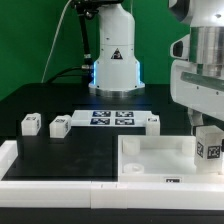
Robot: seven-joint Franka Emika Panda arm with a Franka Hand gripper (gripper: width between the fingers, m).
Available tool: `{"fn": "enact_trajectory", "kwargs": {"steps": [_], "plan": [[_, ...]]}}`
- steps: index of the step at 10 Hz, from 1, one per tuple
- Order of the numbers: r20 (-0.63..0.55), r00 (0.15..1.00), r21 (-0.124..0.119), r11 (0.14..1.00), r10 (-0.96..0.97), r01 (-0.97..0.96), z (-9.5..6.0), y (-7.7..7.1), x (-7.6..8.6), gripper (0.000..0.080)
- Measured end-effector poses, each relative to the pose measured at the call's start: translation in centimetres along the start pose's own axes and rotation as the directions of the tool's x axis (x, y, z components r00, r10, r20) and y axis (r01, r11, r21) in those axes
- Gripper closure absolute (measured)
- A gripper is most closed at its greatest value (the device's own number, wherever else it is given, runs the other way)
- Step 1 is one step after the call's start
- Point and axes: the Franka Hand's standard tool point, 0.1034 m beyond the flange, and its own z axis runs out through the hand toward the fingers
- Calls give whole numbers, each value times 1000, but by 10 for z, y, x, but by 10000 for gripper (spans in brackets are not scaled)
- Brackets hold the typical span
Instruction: Assemble one leg
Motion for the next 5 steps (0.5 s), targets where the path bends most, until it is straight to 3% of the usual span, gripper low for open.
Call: {"fn": "enact_trajectory", "kwargs": {"steps": [2,5], "plan": [[0,972,-4,972,-236,236,0,0,0,154],[1,791,-4,791,-612,612,-1,0,5,150]]}}
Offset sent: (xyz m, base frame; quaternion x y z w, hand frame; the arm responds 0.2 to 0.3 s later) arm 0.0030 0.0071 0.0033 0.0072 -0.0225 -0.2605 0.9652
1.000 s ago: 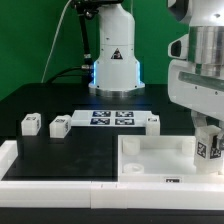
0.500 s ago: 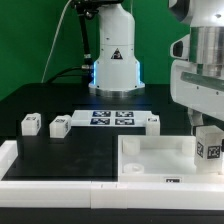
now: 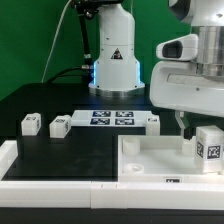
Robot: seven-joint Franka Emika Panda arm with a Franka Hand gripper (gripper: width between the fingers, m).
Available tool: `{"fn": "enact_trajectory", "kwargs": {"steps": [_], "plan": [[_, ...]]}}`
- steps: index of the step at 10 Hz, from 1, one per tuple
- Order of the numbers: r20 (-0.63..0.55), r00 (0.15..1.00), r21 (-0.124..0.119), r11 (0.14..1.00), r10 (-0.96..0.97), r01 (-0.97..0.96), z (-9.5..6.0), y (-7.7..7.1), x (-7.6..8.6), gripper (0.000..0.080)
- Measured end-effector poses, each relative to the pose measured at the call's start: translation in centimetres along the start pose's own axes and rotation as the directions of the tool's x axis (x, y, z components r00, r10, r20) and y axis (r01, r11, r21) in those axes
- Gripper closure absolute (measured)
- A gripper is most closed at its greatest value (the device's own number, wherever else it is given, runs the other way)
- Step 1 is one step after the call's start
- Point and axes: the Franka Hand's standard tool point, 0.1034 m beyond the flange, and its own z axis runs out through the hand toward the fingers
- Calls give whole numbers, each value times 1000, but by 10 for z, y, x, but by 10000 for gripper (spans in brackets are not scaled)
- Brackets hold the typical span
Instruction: Assemble one leg
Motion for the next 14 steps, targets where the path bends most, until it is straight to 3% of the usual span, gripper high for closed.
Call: {"fn": "enact_trajectory", "kwargs": {"steps": [2,4,5,6,7,9,12,14], "plan": [[-2,968,-5,968,-252,252,0,1,1,150],[3,871,-13,871,-491,491,0,1,1,150],[11,811,-19,811,-585,585,-2,3,4,150],[9,809,-21,808,-588,588,-1,4,4,150],[9,818,-21,818,-575,575,-1,4,4,273],[8,860,-22,859,-511,511,-1,4,4,508],[2,992,-24,992,-126,126,-1,-2,0,508],[-10,983,-34,982,185,-185,-1,-2,-1,508]]}}
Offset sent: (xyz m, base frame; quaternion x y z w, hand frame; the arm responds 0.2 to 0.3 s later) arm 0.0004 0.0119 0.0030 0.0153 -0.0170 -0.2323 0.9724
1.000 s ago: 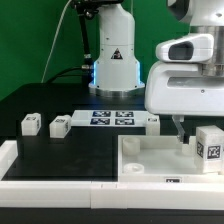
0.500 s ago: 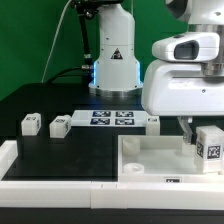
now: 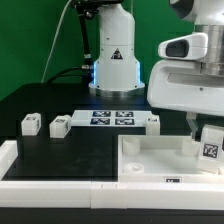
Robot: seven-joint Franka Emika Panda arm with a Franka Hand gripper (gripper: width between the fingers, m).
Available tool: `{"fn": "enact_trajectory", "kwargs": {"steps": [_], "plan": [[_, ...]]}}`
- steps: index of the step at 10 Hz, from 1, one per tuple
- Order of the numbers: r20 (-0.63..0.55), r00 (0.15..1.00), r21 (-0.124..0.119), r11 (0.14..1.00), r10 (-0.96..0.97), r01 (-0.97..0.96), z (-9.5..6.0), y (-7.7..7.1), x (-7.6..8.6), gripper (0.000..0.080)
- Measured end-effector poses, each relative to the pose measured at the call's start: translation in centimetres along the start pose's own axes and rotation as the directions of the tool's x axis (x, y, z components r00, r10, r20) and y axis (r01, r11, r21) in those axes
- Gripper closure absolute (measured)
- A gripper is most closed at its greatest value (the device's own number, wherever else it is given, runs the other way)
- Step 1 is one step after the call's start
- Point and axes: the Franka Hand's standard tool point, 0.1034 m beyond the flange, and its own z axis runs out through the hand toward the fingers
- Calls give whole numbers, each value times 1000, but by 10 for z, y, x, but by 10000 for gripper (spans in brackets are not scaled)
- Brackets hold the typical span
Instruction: Assemble one leg
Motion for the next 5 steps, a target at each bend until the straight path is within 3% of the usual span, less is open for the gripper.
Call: {"fn": "enact_trajectory", "kwargs": {"steps": [3,5], "plan": [[12,928,-3,928,372,-372,2,4,1,508],[21,790,-5,790,612,-613,3,5,2,508]]}}
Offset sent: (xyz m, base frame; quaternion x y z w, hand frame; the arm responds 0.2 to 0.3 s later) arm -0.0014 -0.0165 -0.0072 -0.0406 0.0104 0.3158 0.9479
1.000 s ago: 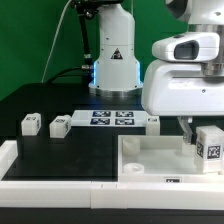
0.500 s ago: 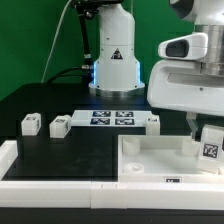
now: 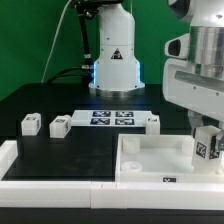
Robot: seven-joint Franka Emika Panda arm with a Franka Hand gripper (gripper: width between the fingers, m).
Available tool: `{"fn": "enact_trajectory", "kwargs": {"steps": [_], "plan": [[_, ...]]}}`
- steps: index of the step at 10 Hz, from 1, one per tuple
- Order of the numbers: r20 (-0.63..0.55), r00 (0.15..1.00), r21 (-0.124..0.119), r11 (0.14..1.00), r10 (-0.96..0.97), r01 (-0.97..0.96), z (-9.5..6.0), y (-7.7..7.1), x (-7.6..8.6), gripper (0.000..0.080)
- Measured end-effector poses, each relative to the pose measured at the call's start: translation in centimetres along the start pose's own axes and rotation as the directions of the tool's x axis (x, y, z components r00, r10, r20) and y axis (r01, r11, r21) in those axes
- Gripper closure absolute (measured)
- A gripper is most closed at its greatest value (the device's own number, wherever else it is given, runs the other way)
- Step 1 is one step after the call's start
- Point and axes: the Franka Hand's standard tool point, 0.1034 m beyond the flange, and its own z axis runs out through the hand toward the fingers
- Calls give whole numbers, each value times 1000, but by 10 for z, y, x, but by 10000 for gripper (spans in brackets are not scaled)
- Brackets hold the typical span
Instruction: Assemble one leg
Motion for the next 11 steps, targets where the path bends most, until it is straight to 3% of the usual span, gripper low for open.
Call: {"fn": "enact_trajectory", "kwargs": {"steps": [2,3,4,5,6,8,11], "plan": [[7,996,1,996,93,-93,0,0,-3,496],[7,998,4,998,59,-59,0,0,-2,323],[1,1000,21,1000,-17,17,1,-2,-2,323],[-3,996,25,996,-84,84,1,-1,-1,179],[-5,984,24,984,-178,178,1,-1,-1,158],[-19,879,15,878,-477,478,2,-1,-4,152],[-25,596,12,596,-803,803,2,-2,-5,150]]}}
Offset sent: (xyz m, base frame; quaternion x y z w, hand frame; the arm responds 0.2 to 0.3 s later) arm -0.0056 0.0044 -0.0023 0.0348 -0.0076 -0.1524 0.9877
